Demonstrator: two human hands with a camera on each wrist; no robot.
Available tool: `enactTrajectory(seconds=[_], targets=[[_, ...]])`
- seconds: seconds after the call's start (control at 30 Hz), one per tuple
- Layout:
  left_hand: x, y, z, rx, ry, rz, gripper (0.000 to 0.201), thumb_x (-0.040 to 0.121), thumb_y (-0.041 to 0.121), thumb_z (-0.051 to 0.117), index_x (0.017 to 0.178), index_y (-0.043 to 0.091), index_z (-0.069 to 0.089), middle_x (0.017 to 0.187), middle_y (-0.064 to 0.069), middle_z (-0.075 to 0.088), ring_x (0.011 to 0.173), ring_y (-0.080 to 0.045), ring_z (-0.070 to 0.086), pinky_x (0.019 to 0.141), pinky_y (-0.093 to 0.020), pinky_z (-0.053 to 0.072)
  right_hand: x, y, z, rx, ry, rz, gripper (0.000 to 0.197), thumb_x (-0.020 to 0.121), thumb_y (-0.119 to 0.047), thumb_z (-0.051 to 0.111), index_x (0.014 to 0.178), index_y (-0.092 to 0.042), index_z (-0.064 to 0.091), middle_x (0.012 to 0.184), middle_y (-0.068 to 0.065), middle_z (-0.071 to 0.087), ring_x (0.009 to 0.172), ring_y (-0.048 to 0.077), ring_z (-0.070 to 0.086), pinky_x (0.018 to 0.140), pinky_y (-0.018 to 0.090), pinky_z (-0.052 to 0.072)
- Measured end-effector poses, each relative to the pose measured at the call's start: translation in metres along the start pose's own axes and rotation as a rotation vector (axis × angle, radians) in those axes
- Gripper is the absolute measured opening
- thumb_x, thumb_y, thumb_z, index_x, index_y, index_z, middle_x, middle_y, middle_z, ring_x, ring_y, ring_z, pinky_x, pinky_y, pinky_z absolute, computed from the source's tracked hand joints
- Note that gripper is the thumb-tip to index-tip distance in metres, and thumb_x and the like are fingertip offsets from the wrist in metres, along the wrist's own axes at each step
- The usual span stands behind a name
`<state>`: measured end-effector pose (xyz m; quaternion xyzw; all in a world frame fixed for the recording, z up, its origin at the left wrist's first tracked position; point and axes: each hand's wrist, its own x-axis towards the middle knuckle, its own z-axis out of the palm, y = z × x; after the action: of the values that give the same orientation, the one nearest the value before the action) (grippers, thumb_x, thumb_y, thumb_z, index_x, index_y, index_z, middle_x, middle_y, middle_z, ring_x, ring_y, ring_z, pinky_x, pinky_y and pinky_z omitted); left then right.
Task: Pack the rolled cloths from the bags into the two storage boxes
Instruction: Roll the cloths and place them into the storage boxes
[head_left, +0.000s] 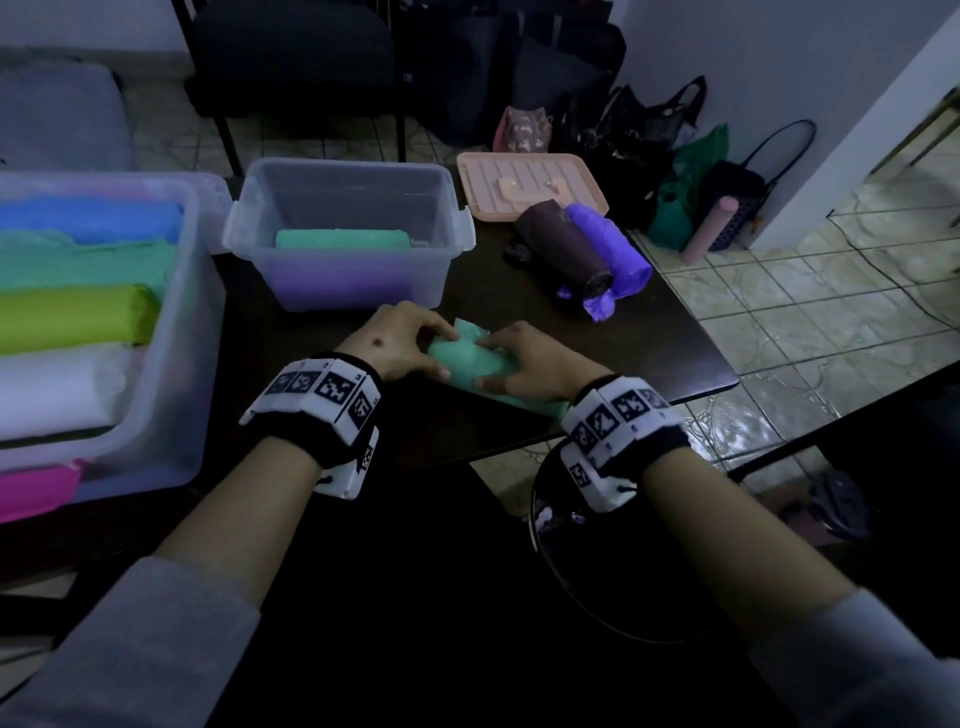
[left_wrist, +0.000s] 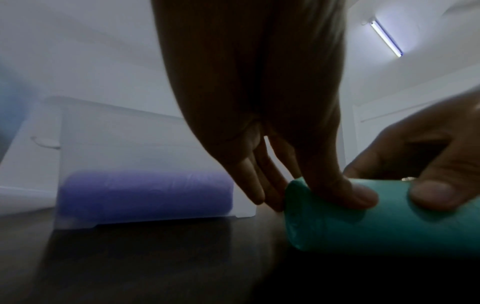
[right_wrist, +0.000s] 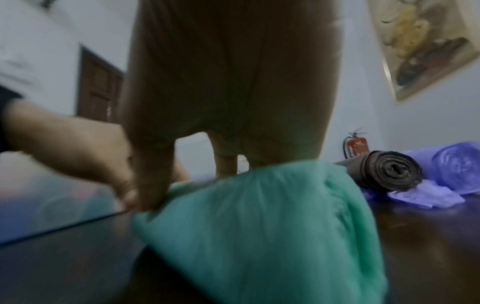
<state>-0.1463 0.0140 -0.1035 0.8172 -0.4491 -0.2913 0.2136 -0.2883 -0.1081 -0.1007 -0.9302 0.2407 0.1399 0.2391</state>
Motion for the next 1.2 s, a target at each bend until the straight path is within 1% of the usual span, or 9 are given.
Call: enactTrajectory(seconds=[0.1, 0.23, 0.37, 0.43, 0.7, 0.8, 0.9, 1.03, 1.2], targets=[[0.001, 0.0, -0.002, 0.011, -0.004, -0.006, 0.058, 0.07, 0.019, 0.079, 0.125, 0.024, 0.059, 0.134, -0.001, 0.054, 0.12, -0.018, 0.05, 0.098, -0.027, 0.035, 0.011, -0.001, -0.011, 0.013, -0.083, 0.041, 0.071, 0.077, -0.046, 0.071, 0.136, -0.018, 0.044, 0.14, 0.008, 0.038, 0.131, 0.026, 0.038, 0.106, 0.032, 0.033], [0.0, -0.001, -0.002, 0.0, -0.005, 0.018, 0.056, 0.071, 0.018, 0.079, 0.124, 0.022, 0.06, 0.132, -0.002, 0.055, 0.12, -0.016, 0.051, 0.099, -0.024, 0.036, 0.02, -0.01, -0.012, -0.017, -0.122, 0.097, 0.104, 0.064, -0.056, 0.077, 0.145, -0.018, 0.025, 0.144, 0.008, 0.035, 0.132, 0.026, 0.037, 0.108, 0.038, 0.034], [-0.002, -0.002, -0.003, -0.016, -0.008, 0.018, 0.054, 0.073, 0.016, 0.077, 0.125, 0.02, 0.06, 0.133, -0.001, 0.055, 0.121, -0.016, 0.05, 0.102, -0.025, 0.035, 0.023, -0.018, -0.01, -0.096, -0.134, 0.088, 0.08, 0.066, -0.058, 0.075, 0.127, -0.012, 0.051, 0.121, 0.008, 0.055, 0.11, 0.025, 0.053, 0.09, 0.032, 0.045], [-0.003, -0.002, -0.004, -0.008, -0.009, 0.033, 0.054, 0.075, 0.015, 0.076, 0.126, 0.018, 0.059, 0.133, 0.0, 0.055, 0.123, -0.015, 0.049, 0.098, -0.021, 0.032, 0.02, -0.02, -0.01, -0.072, -0.102, 0.053, 0.067, 0.071, -0.053, 0.073, 0.12, -0.01, 0.055, 0.11, 0.007, 0.052, 0.102, 0.023, 0.054, 0.08, 0.027, 0.042], [-0.006, -0.008, 0.004, -0.118, 0.046, 0.011, 0.052, 0.077, 0.016, 0.074, 0.126, 0.018, 0.059, 0.127, 0.001, 0.06, 0.117, -0.012, 0.053, 0.093, -0.015, 0.032, 0.0, -0.03, 0.019, -0.134, 0.056, 0.012, 0.074, 0.075, -0.036, 0.076, 0.132, -0.006, 0.04, 0.127, 0.013, 0.042, 0.117, 0.029, 0.047, 0.096, 0.034, 0.04], [-0.01, -0.015, 0.004, -0.481, 0.176, -0.136, 0.065, 0.078, 0.039, 0.072, 0.13, 0.003, 0.052, 0.12, -0.004, 0.06, 0.112, -0.017, 0.054, 0.096, -0.028, 0.039, -0.004, -0.033, 0.026, -0.117, 0.096, -0.011, 0.066, 0.08, -0.03, 0.071, 0.131, -0.004, 0.04, 0.127, 0.014, 0.041, 0.119, 0.031, 0.045, 0.099, 0.037, 0.04], [-0.014, -0.019, -0.016, -1.094, 0.392, -0.388, 0.089, 0.082, 0.051, 0.063, 0.145, 0.003, 0.022, 0.149, -0.015, 0.032, 0.131, -0.038, 0.038, 0.105, -0.048, 0.038, -0.005, -0.035, 0.025, -0.109, 0.056, -0.014, 0.067, 0.082, -0.031, 0.07, 0.134, -0.005, 0.038, 0.129, 0.014, 0.042, 0.121, 0.03, 0.044, 0.101, 0.036, 0.039], [-0.009, -0.029, -0.052, -1.445, 0.576, -0.442, 0.075, 0.088, 0.047, 0.056, 0.146, 0.015, 0.021, 0.151, -0.011, 0.026, 0.134, -0.041, 0.032, 0.096, -0.062, 0.04, -0.005, -0.042, 0.015, -0.086, 0.004, -0.032, 0.065, 0.082, -0.035, 0.069, 0.134, -0.006, 0.041, 0.127, 0.014, 0.045, 0.118, 0.027, 0.047, 0.097, 0.029, 0.037], [-0.007, -0.032, -0.061, -1.557, 0.61, -0.417, 0.044, 0.099, 0.02, 0.045, 0.14, 0.006, 0.034, 0.137, -0.017, 0.041, 0.119, -0.037, 0.048, 0.082, -0.054, 0.048, -0.009, -0.063, -0.023, -0.087, 0.098, -0.124, 0.063, 0.081, -0.039, 0.068, 0.132, -0.009, 0.045, 0.125, 0.011, 0.049, 0.112, 0.023, 0.05, 0.086, 0.021, 0.033]])
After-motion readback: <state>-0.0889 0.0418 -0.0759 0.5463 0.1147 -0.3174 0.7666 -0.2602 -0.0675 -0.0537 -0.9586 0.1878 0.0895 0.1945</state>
